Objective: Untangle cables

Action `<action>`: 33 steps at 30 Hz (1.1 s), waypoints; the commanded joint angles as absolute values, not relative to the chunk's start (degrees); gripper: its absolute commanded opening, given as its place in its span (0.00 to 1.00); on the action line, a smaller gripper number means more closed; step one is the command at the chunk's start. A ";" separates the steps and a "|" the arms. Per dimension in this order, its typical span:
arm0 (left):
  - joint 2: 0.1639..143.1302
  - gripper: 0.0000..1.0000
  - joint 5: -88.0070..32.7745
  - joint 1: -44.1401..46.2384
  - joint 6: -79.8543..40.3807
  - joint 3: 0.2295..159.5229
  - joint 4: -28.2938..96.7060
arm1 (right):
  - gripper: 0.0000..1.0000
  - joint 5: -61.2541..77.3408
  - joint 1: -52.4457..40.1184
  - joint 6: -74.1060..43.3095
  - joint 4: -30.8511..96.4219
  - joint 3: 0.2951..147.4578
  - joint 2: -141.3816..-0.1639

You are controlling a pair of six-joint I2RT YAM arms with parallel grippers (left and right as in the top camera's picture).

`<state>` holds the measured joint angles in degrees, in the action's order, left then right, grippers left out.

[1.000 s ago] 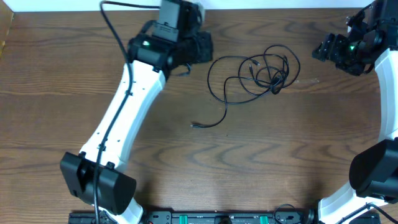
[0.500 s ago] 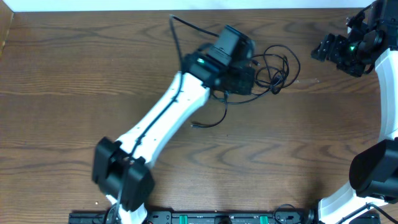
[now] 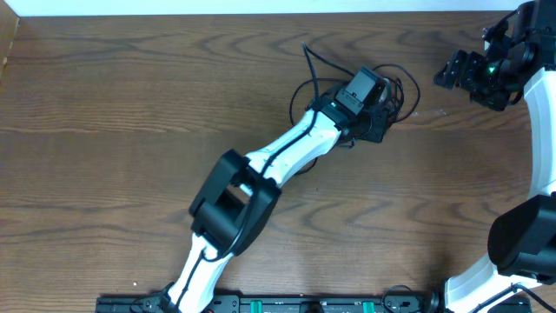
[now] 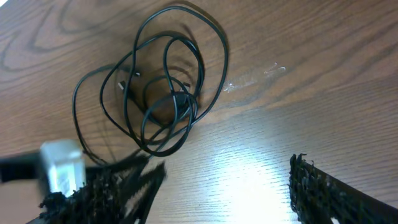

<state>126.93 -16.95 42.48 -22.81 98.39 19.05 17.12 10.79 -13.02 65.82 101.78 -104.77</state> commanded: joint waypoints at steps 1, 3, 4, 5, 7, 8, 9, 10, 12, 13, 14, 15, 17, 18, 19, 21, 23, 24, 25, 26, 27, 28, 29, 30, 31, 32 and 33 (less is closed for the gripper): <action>129.71 0.41 -14.04 42.24 -24.32 97.93 14.68 | 0.85 17.47 10.55 -12.99 66.02 101.45 -104.90; 130.80 0.44 -14.04 42.24 -24.34 97.93 11.40 | 0.84 17.47 10.52 -12.99 66.06 101.45 -104.90; 131.46 0.47 -14.02 42.24 -24.32 97.93 9.56 | 0.84 17.47 10.50 -12.97 66.19 101.45 -104.90; 131.85 0.48 -14.02 42.24 -24.34 97.93 8.21 | 0.84 17.47 10.50 -12.97 66.26 101.45 -104.90; 132.66 0.50 -13.76 42.24 -24.32 97.93 6.17 | 0.84 17.50 10.50 -12.78 66.28 101.45 -104.90; 132.86 0.50 -13.19 42.24 -24.32 97.93 5.58 | 0.84 17.47 10.48 -12.78 66.28 101.45 -104.90; 133.25 0.50 -11.73 42.24 -24.34 97.93 5.15 | 0.84 17.47 10.46 -12.78 66.28 101.45 -104.90; 133.38 0.50 -10.59 42.26 -24.34 97.93 4.97 | 0.85 17.47 10.46 -12.78 66.28 101.45 -104.90; 133.45 0.50 -8.38 42.24 -24.32 97.93 5.06 | 0.84 17.47 10.44 -12.78 66.26 101.45 -104.90; 133.45 0.46 -7.86 42.24 -24.27 97.93 5.06 | 0.84 17.47 10.44 -12.78 66.26 101.45 -104.90; 133.45 0.40 -7.73 42.24 -24.27 97.93 5.08 | 0.84 17.47 10.41 -12.78 66.26 101.45 -104.90; 133.43 0.30 -7.75 42.17 -24.27 97.93 5.17 | 0.84 17.50 10.39 -12.80 66.26 101.45 -104.90; 133.27 0.11 -7.88 42.15 -24.27 97.95 6.20 | 0.84 17.50 10.39 -12.78 66.26 101.45 -104.92; 132.88 0.08 -7.92 42.13 -24.27 98.00 7.49 | 0.84 17.50 10.39 -12.78 66.26 101.45 -104.90; 131.83 0.08 -7.92 42.13 -24.27 98.06 10.13 | 0.85 17.50 10.39 -12.78 66.26 101.45 -104.92; 129.38 0.08 -8.27 42.13 -24.18 98.10 14.00 | 0.85 17.89 10.39 -12.78 66.26 101.45 -104.90; 126.45 0.08 -8.54 42.13 -24.01 98.13 17.30 | 0.85 19.46 10.24 -12.75 66.26 101.45 -104.92; 124.75 0.08 -8.56 42.13 -24.01 98.13 18.98 | 0.85 20.34 10.04 -12.36 66.24 101.45 -104.92; 122.69 0.08 -8.99 42.13 -23.99 98.13 20.73 | 0.85 21.76 9.65 -11.46 66.15 101.45 -104.92; 120.38 0.08 -10.68 42.11 -23.22 98.13 22.24 | 0.85 22.94 9.26 -10.74 66.06 101.45 -104.92; 118.21 0.08 -12.69 42.11 -22.33 98.13 23.29 | 0.85 24.16 8.80 -9.96 66.04 101.45 -104.92; 115.90 0.08 -14.79 42.06 -21.54 98.13 24.40 | 0.85 25.43 8.32 -9.13 66.04 101.45 -104.92; 112.92 0.08 -16.73 42.06 -21.02 98.13 25.76 | 0.85 27.11 7.35 -8.10 66.04 101.45 -104.92; 110.21 0.08 -17.37 42.02 -20.97 98.13 27.07 | 0.85 28.18 6.76 -7.46 66.04 101.45 -104.92; 109.03 0.07 -17.37 41.89 -20.84 98.13 27.73 | 0.85 28.77 6.46 -7.14 66.04 101.45 -104.92; 107.33 0.08 -17.39 41.82 -20.56 98.13 28.64 | 0.85 30.00 5.98 -6.48 66.02 101.45 -104.92; 106.17 0.08 -17.37 41.80 -20.34 98.13 29.41 | 0.85 31.48 5.52 -5.78 65.95 101.45 -104.92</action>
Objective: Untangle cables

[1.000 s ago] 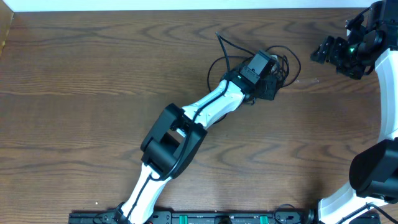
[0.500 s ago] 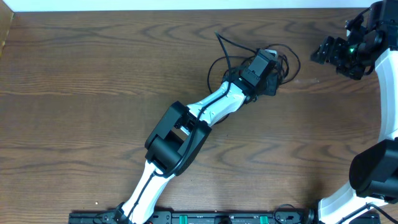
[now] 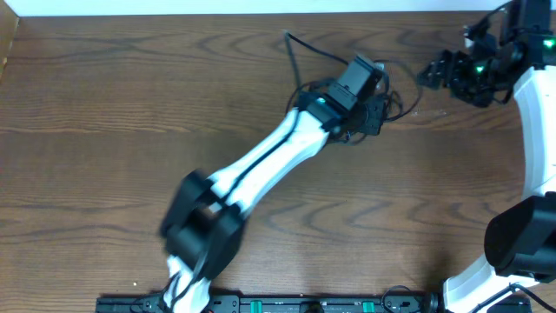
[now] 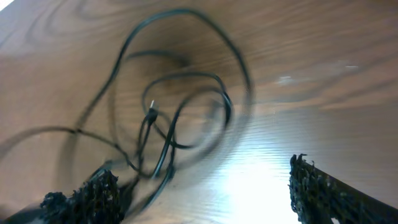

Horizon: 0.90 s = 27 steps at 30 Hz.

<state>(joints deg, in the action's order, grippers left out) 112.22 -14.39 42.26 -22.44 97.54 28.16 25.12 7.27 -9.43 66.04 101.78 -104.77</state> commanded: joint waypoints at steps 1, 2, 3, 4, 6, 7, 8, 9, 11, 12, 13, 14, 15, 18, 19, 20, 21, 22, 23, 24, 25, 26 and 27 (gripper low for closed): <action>105.25 0.08 -17.39 41.67 -20.36 98.13 30.09 | 0.85 33.01 5.10 -5.06 65.78 101.45 -104.92; 104.42 0.08 -17.61 41.52 -20.38 98.13 30.85 | 0.85 34.65 4.67 -4.27 65.56 101.45 -104.92; 103.88 0.08 -17.93 41.41 -20.38 98.13 31.57 | 0.85 36.05 4.29 -3.57 65.34 101.45 -104.92; 103.68 0.08 -18.55 41.19 -20.38 98.13 32.27 | 0.85 37.15 3.97 -3.01 65.14 101.45 -104.92; 103.61 0.08 -20.71 40.56 -20.38 98.13 33.34 | 0.85 38.50 3.49 -2.61 64.90 101.45 -104.92; 103.72 0.08 -21.91 40.14 -20.38 98.10 33.93 | 0.85 38.94 3.31 -2.20 64.93 101.45 -104.92; 103.72 0.08 -22.11 39.83 -20.40 98.10 34.44 | 0.85 39.70 3.22 -1.17 64.97 101.45 -104.92; 103.72 0.08 -22.06 39.48 -20.40 98.10 35.05 | 0.85 40.32 3.09 -0.23 65.12 101.45 -104.92; 103.72 0.08 -22.04 38.61 -20.38 98.10 35.73 | 0.86 40.71 3.01 0.58 65.28 101.45 -104.92; 103.72 0.08 -22.00 38.24 -20.36 98.10 35.94 | 0.86 40.69 3.01 1.02 65.28 101.45 -104.92; 103.72 0.08 -21.76 37.82 -20.27 98.10 36.27 | 0.86 40.69 3.01 1.50 65.23 101.45 -104.92; 103.72 0.08 -21.12 37.39 -20.14 98.08 36.69 | 0.86 40.71 3.05 2.26 65.25 101.45 -104.92; 103.72 0.08 -20.05 36.88 -20.16 98.10 37.34 | 0.87 40.73 3.11 2.98 65.36 101.45 -104.92; 103.72 0.08 -19.03 35.31 -20.18 98.08 39.09 | 0.90 42.37 3.05 7.64 66.63 101.45 -104.90; 103.72 0.08 -19.03 34.85 -20.18 98.10 39.48 | 0.90 42.78 2.90 9.32 67.33 101.45 -104.90; 103.72 0.08 -19.03 34.52 -20.18 98.10 39.66 | 0.90 42.83 2.63 10.46 68.05 101.45 -104.90; 103.72 0.08 -19.07 34.28 -20.21 98.08 39.70 | 0.91 42.76 2.35 11.25 68.71 101.45 -104.90; 103.72 0.08 -19.11 34.17 -20.21 98.08 39.68 | 0.91 42.68 1.93 11.73 69.23 101.45 -104.92; 103.72 0.08 -19.77 34.17 -20.21 98.10 39.59 | 0.91 42.28 1.45 11.73 69.47 101.45 -104.92; 103.72 0.08 -20.56 34.17 -20.18 98.08 39.42 | 0.91 41.80 0.84 11.73 69.47 101.45 -104.92; 103.72 0.08 -21.54 34.20 -20.18 98.10 39.35 | 0.91 41.10 0.12 11.70 69.41 101.45 -104.99; 103.72 0.08 -22.20 34.20 -20.21 98.08 39.20 | 0.91 40.45 -0.64 11.66 69.30 101.45 -105.01; 103.72 0.08 -22.59 34.20 -20.21 98.10 39.18 | 0.91 39.68 -1.43 11.66 69.19 101.45 -105.06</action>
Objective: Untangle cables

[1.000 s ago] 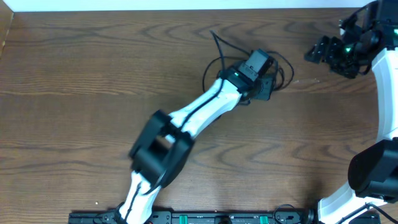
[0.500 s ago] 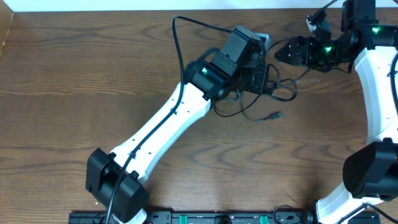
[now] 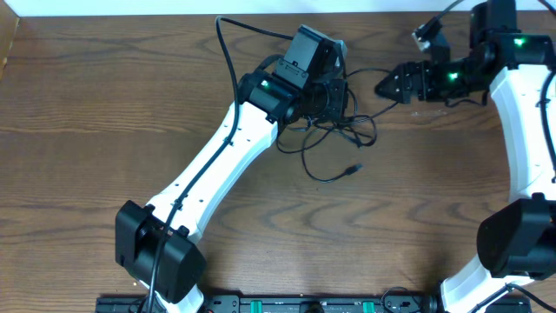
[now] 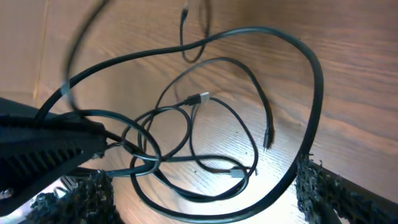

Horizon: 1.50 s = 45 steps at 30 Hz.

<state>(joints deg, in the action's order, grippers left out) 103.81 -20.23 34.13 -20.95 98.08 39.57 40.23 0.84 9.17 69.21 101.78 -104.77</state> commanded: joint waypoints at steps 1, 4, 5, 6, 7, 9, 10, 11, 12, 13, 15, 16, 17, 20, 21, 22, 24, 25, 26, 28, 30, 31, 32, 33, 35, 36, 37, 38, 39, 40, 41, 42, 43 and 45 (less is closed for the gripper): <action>103.72 0.08 -22.83 34.20 -20.21 98.10 39.16 | 0.91 38.89 -2.28 11.62 69.04 101.45 -105.14; 103.72 0.08 -23.59 34.17 -20.21 98.10 39.16 | 0.89 35.46 -4.38 9.61 68.36 101.45 -105.14; 103.72 0.08 -23.62 34.20 -20.21 98.10 39.16 | 0.89 33.98 -4.91 8.40 68.03 101.45 -105.14; 103.72 0.08 -23.62 34.20 -20.21 98.10 39.18 | 0.89 32.64 -5.39 7.40 67.79 101.45 -105.14; 103.72 0.08 -23.62 34.17 -20.21 98.10 39.16 | 0.89 31.59 -5.78 6.66 67.64 101.45 -105.14; 103.72 0.08 -23.62 34.13 -20.21 98.10 39.16 | 0.88 30.92 -6.46 6.02 67.66 101.45 -105.14; 103.70 0.08 -23.62 34.04 -20.21 98.10 39.09 | 0.88 30.94 -6.70 6.02 67.70 101.45 -105.14; 103.70 0.08 -23.62 34.02 -20.21 98.10 38.96 | 0.87 30.94 -6.98 5.98 67.75 101.45 -105.14; 103.70 0.08 -23.64 33.89 -20.23 98.10 38.72 | 0.87 30.79 -7.27 5.76 67.75 101.45 -105.14; 103.70 0.08 -23.66 33.71 -20.29 98.10 38.46 | 0.87 30.41 -7.57 5.08 67.72 101.43 -105.14; 103.70 0.08 -24.08 33.23 -21.34 98.13 37.47 | 0.85 29.89 -7.92 3.77 67.66 101.32 -105.16; 103.70 0.08 -24.93 32.86 -21.78 98.13 36.77 | 0.83 29.87 -7.94 2.96 67.64 101.27 -105.16; 103.70 0.08 -25.78 32.53 -22.11 98.13 35.90 | 0.82 29.91 -7.97 1.43 67.40 101.08 -105.16; 103.70 0.08 -26.57 31.33 -25.78 98.13 33.21 | 0.82 30.09 -7.97 -3.42 65.80 99.90 -105.16; 103.70 0.08 -26.57 31.00 -26.94 98.13 32.21 | 0.82 30.63 -7.99 -4.75 64.97 99.15 -105.16; 103.70 0.08 -26.55 30.74 -28.05 98.13 31.29 | 0.82 31.55 -7.99 -6.07 63.90 98.28 -105.16; 103.70 0.08 -26.57 30.52 -29.63 98.13 29.58 | 0.82 34.15 -7.97 -7.46 62.06 96.62 -105.16; 103.70 0.08 -26.57 30.55 -30.15 98.13 28.84 | 0.82 35.62 -7.97 -8.25 60.84 95.64 -105.16; 103.70 0.08 -26.55 30.55 -30.83 98.13 28.16 | 0.81 36.93 -7.97 -9.34 59.42 94.61 -105.16; 103.70 0.08 -26.52 30.61 -31.70 98.13 27.31 | 0.81 39.68 -7.97 -11.44 56.64 92.90 -105.16; 103.70 0.08 -26.55 30.61 -31.90 98.13 26.89 | 0.80 41.12 -7.97 -13.45 53.98 91.59 -105.16; 103.70 0.08 -26.55 30.61 -31.90 98.13 26.85 | 0.80 41.12 -7.97 -14.90 52.88 91.13 -105.16; 103.70 0.08 -26.55 30.61 -32.08 98.13 26.87 | 0.80 41.12 -7.97 -15.97 52.12 90.89 -105.16; 103.70 0.08 -26.57 30.61 -32.08 98.13 26.85 | 0.80 41.12 -7.97 -16.80 51.20 90.63 -105.16; 103.70 0.08 -26.57 30.61 -32.08 98.13 26.87 | 0.79 41.10 -7.97 -18.26 49.65 90.32 -105.16; 103.70 0.08 -26.55 30.61 -32.34 98.13 26.85 | 0.79 41.10 -7.97 -19.00 48.95 90.30 -105.16; 103.70 0.08 -26.57 30.61 -33.15 98.13 26.83 | 0.79 41.10 -7.99 -20.23 47.92 90.26 -105.16; 103.70 0.08 -26.57 30.61 -33.87 98.13 26.83 | 0.78 41.10 -8.01 -21.37 47.05 90.17 -105.16; 103.70 0.08 -26.55 30.61 -34.26 98.13 26.68 | 0.78 41.10 -8.08 -22.46 46.26 90.15 -105.16; 103.70 0.08 -26.55 30.61 -34.26 98.13 26.59 | 0.78 41.10 -8.23 -23.49 45.41 90.15 -105.16; 103.70 0.08 -26.55 30.61 -34.26 98.13 26.41 | 0.78 41.10 -8.38 -24.25 44.66 90.15 -105.16; 103.70 0.08 -26.55 30.61 -34.30 98.13 26.39 | 0.78 41.08 -8.71 -24.93 43.88 90.15 -105.16; 103.70 0.08 -26.55 30.61 -34.41 98.13 26.39 | 0.78 41.08 -8.95 -25.30 43.40 90.15 -105.16; 103.70 0.08 -26.55 30.59 -34.41 98.13 26.28 | 0.78 40.80 -9.54 -25.32 42.96 90.15 -105.16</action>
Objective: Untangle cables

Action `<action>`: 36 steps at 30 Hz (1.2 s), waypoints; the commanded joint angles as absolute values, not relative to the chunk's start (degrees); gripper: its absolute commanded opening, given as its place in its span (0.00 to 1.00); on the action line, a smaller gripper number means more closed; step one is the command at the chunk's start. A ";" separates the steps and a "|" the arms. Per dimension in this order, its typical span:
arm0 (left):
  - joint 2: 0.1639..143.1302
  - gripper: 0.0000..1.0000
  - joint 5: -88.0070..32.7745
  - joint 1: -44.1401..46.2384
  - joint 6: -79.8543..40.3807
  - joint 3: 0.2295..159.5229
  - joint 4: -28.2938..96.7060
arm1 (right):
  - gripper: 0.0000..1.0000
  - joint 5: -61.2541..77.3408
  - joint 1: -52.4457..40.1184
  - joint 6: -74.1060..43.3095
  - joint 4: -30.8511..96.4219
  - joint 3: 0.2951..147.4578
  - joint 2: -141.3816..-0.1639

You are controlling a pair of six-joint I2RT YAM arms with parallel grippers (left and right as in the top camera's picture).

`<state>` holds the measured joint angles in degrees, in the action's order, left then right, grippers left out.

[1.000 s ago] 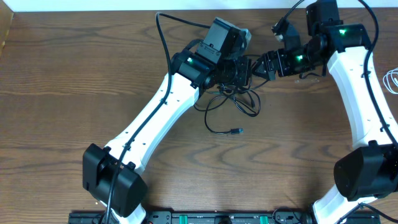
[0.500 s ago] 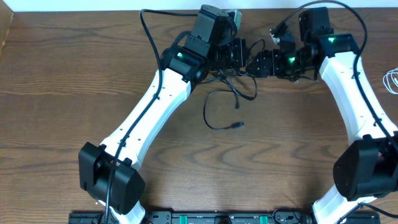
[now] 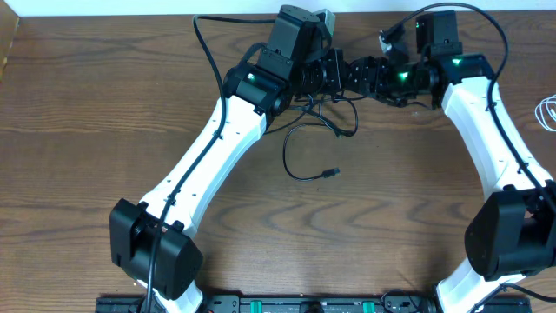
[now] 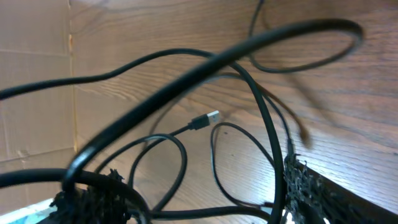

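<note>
A tangle of thin black cables (image 3: pixel 323 103) hangs and lies at the table's far middle. One loose plug end (image 3: pixel 330 174) rests on the wood and one strand (image 3: pixel 196 35) runs off toward the back edge. My left gripper (image 3: pixel 337 69) is shut on the bundle and holds part of it up. Facing it from the right, almost tip to tip, is my right gripper (image 3: pixel 361 71). In the right wrist view that right gripper (image 4: pixel 199 200) is open, with several cable strands (image 4: pixel 186 87) crossing between its fingers (image 4: pixel 308 190). A USB plug (image 4: pixel 210 117) lies below.
A white coiled cable (image 3: pixel 547 111) lies at the table's right edge. The left arm (image 3: pixel 217 165) crosses the table diagonally from the near left. A cardboard wall (image 4: pixel 37 74) stands beyond the table's back edge.
My right gripper has moved left, right up to the left gripper, and cable strands now cross between its open fingers. The bundle has shifted slightly toward the back, and the loose plug end lies further left.
At first my left gripper was on the tangle at mid table, with the right gripper open and far to the right. The left gripper then stood further back and left with the cables spread out below it. The right gripper came closer at each moment and now meets it.
</note>
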<state>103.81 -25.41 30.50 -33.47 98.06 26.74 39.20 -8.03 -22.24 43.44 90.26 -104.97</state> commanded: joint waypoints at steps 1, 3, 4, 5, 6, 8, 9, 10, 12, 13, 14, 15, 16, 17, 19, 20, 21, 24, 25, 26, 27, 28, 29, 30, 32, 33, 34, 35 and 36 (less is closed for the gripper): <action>103.70 0.08 -26.55 30.59 -34.41 98.13 26.04 | 0.77 40.34 -9.85 -25.32 43.03 90.15 -105.16; 103.66 0.08 -26.61 30.55 -34.61 98.13 25.04 | 0.75 38.13 -10.46 -25.36 43.35 89.84 -105.16; 103.53 0.08 -26.63 30.55 -35.35 98.13 24.43 | 0.74 36.32 -10.81 -25.87 43.55 89.38 -105.16; 103.15 0.08 -26.68 30.55 -36.82 98.13 23.38 | 0.73 34.00 -11.14 -26.46 44.01 88.82 -105.16; 102.78 0.08 -27.16 30.55 -37.26 98.13 22.35 | 0.72 31.97 -11.38 -27.18 44.21 88.25 -105.16; 101.75 0.08 -28.08 30.55 -37.19 98.15 20.10 | 0.69 27.94 -11.68 -29.28 44.34 86.41 -105.16; 100.84 0.08 -27.57 30.52 -37.06 98.15 19.38 | 0.68 26.48 -11.64 -30.52 44.07 85.21 -105.16; 100.38 0.08 -27.42 30.41 -36.62 98.15 19.11 | 0.67 26.00 -11.44 -30.96 43.88 84.71 -105.16; 99.07 0.08 -27.35 29.63 -35.64 98.15 18.96 | 0.66 25.50 -10.61 -31.29 43.22 83.79 -105.16; 98.63 0.08 -27.35 29.10 -35.64 98.15 19.14 | 0.67 25.39 -10.13 -31.29 43.22 83.77 -105.16; 98.13 0.08 -27.35 28.27 -35.64 98.15 19.46 | 0.67 25.41 -9.54 -31.24 43.16 83.77 -105.16; 97.67 0.08 -27.38 27.33 -35.31 98.15 19.90 | 0.68 25.41 -8.99 -31.22 43.07 83.77 -105.14; 97.32 0.08 -27.35 26.28 -34.68 98.15 20.47 | 0.68 25.43 -8.21 -30.96 43.09 83.77 -105.14; 97.03 0.08 -27.40 25.28 -34.15 98.15 20.93 | 0.69 25.47 -7.75 -30.55 43.11 83.77 -105.14; 96.42 0.08 -27.35 22.81 -33.32 98.15 22.24 | 0.69 25.63 -6.48 -28.97 43.77 83.77 -105.14; 96.18 0.08 -27.35 21.47 -33.04 98.15 22.94 | 0.69 25.63 -5.80 -27.99 44.31 83.77 -105.14; 96.05 0.08 -27.33 20.01 -33.04 98.15 23.59 | 0.69 25.61 -5.10 -26.98 44.91 83.77 -105.14; 95.98 0.08 -27.35 16.47 -32.99 98.15 25.08 | 0.68 25.61 -3.09 -24.43 46.74 83.77 -105.14; 95.98 0.07 -27.38 15.18 -32.75 98.15 25.65 | 0.68 25.58 -2.20 -23.46 47.42 83.77 -105.14; 95.98 0.08 -27.40 14.31 -31.99 98.15 26.04 | 0.67 25.58 -1.54 -22.98 47.81 83.77 -105.14; 95.98 0.08 -27.42 13.32 -30.87 98.15 26.52 | 0.67 25.58 -0.71 -22.55 48.29 83.77 -105.14; 95.98 0.07 -27.40 12.60 -30.20 98.15 26.92 | 0.67 25.58 0.01 -22.17 48.69 83.77 -105.14; 95.98 0.08 -27.40 11.73 -29.76 98.15 27.53 | 0.67 25.61 0.75 -21.91 48.97 83.77 -105.14; 96.01 0.08 -27.40 11.20 -29.56 98.15 28.14 | 0.67 25.63 1.41 -21.50 49.10 83.77 -105.14; 96.01 0.08 -27.42 10.61 -29.43 98.15 30.04 | 0.67 25.96 2.35 -20.73 49.52 83.77 -105.14; 96.01 0.07 -27.44 10.63 -28.62 98.15 31.00 | 0.67 26.15 2.57 -20.27 49.60 83.77 -105.14; 96.03 0.08 -27.46 10.90 -27.64 98.15 32.32 | 0.67 26.28 2.59 -19.59 49.69 83.77 -105.14; 96.09 0.08 -27.44 11.25 -26.72 98.15 33.39 | 0.67 26.28 2.59 -19.35 49.69 83.77 -105.14; 96.23 0.08 -27.44 11.90 -25.21 98.13 34.79 | 0.67 26.28 2.57 -19.05 49.71 83.77 -105.14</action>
